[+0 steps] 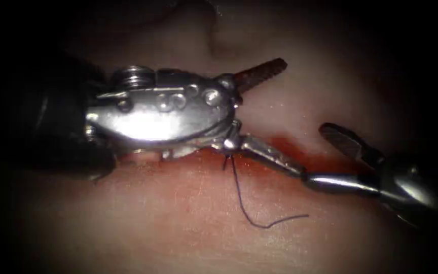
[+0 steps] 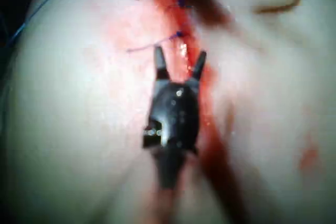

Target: Wound Closure

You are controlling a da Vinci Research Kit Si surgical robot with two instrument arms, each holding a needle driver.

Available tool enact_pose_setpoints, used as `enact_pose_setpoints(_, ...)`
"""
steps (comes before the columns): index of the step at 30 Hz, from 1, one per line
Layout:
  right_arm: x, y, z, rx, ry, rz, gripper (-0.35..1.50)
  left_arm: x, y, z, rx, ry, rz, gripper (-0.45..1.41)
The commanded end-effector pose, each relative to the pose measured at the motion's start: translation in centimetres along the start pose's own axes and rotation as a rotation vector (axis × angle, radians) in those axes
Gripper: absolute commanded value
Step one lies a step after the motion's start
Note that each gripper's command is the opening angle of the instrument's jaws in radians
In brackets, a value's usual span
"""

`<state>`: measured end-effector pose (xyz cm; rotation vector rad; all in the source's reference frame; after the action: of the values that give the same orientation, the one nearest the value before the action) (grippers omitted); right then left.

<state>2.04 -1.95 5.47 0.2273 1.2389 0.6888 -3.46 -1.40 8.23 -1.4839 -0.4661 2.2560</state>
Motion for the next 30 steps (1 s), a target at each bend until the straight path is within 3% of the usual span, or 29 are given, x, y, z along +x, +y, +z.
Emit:
enact_pose_setpoints(1, -0.08, -0.04, 0.00, 0.005, -0.014, -0.004, 1.36, -0.14, 0.09, 0.08, -0.011, -0.026, 0.012, 1.05)
enact_pose_setpoints(3, -0.11, -0.04, -0.10, 0.016, -0.067, -0.036, 1.35, -0.31, 0.23, 0.09, -0.035, -0.094, 0.030, 1.05)
enact_pose_setpoints(7, -0.15, -0.03, -0.22, 0.024, -0.087, -0.049, 1.33, -0.36, 0.29, 0.19, -0.044, -0.129, 0.038, 1.00)
enact_pose_setpoints(15, -0.22, -0.05, -0.25, 0.020, -0.092, -0.056, 1.33, -0.45, 0.34, 0.41, -0.064, -0.127, 0.060, 0.86)
enact_pose_setpoints(21, -0.27, -0.07, -0.24, 0.018, -0.094, -0.060, 1.33, -0.48, 0.35, 0.44, -0.078, -0.125, 0.070, 0.56)
enact_pose_setpoints(26, -0.28, -0.08, -0.23, 0.018, -0.094, -0.062, 1.33, -0.57, 0.40, 0.55, -0.076, -0.127, 0.083, 0.51)
enact_pose_setpoints(28, -0.28, -0.08, -0.23, 0.018, -0.094, -0.062, 1.33, -0.61, 0.41, 0.58, -0.079, -0.127, 0.089, 0.36)
enact_pose_setpoints(30, -0.28, -0.08, -0.24, 0.018, -0.094, -0.062, 1.33, -0.61, 0.42, 0.59, -0.084, -0.127, 0.086, 0.07)
